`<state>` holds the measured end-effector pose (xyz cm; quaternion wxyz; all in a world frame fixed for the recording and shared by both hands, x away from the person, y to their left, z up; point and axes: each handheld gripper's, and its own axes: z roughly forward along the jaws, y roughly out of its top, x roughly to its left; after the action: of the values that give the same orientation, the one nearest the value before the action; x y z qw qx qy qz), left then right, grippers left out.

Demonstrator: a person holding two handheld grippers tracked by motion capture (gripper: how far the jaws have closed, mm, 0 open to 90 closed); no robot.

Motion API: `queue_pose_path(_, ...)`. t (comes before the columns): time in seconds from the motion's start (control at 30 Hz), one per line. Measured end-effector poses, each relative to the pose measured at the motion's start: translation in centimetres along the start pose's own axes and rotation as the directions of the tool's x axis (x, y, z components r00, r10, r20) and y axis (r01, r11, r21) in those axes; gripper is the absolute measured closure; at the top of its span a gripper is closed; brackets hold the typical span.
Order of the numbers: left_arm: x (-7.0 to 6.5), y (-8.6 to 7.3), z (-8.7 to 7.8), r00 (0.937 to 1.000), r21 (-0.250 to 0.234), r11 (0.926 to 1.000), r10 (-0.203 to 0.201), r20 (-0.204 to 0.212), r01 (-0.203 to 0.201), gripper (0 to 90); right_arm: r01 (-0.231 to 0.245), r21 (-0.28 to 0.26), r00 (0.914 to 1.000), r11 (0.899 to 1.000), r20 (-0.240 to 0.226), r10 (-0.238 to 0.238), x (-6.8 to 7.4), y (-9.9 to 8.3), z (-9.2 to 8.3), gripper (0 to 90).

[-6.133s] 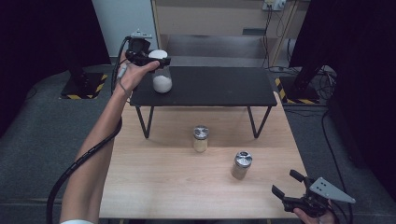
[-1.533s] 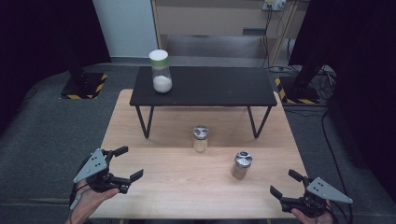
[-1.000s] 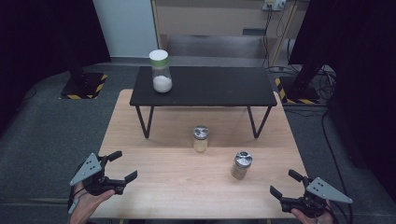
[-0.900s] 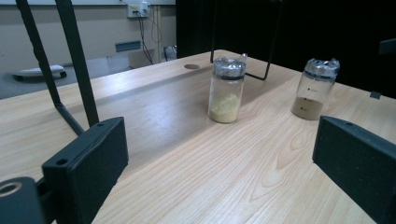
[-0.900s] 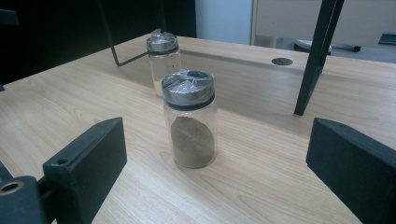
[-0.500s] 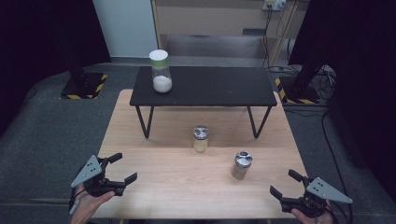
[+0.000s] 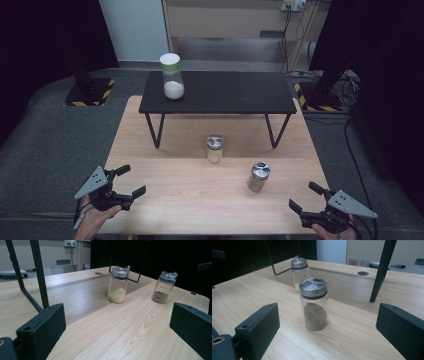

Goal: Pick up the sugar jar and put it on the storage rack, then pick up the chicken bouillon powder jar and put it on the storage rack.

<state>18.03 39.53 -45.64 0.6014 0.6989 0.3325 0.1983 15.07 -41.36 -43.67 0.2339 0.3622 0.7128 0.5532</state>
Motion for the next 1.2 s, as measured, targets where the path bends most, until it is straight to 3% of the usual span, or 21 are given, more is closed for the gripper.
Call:
queue_pose_path(0.53,-0.1,0.0,0.1,1.0,0.012,0.9999,0.006,0.002,-0.006,0.0,-0.005,-0.01,0.9999,1.0,0.009,0.005,-0.1,0.0,-0.1,5.5)
queue_pose_path(0.77,-0.1,0.1,0.2,1.0,0.015,0.9999,0.006,0.006,-0.006,0.0,-0.04,-0.039,0.999,0.998,0.019,0.041,-0.1,0.1,-0.4,5.1)
queue_pose_path(0.9,0.0,0.1,0.2,1.0,0.019,0.9998,0.005,0.007,-0.005,0.0,-0.055,-0.06,0.9984,0.997,0.011,0.055,0.0,0.9,-0.6,5.1)
queue_pose_path(1.2,-0.1,0.2,0.2,1.0,0.026,0.9996,0.006,0.007,-0.006,0.0,-0.032,-0.063,0.9995,0.997,-0.011,0.031,0.0,2.8,-0.3,5.1)
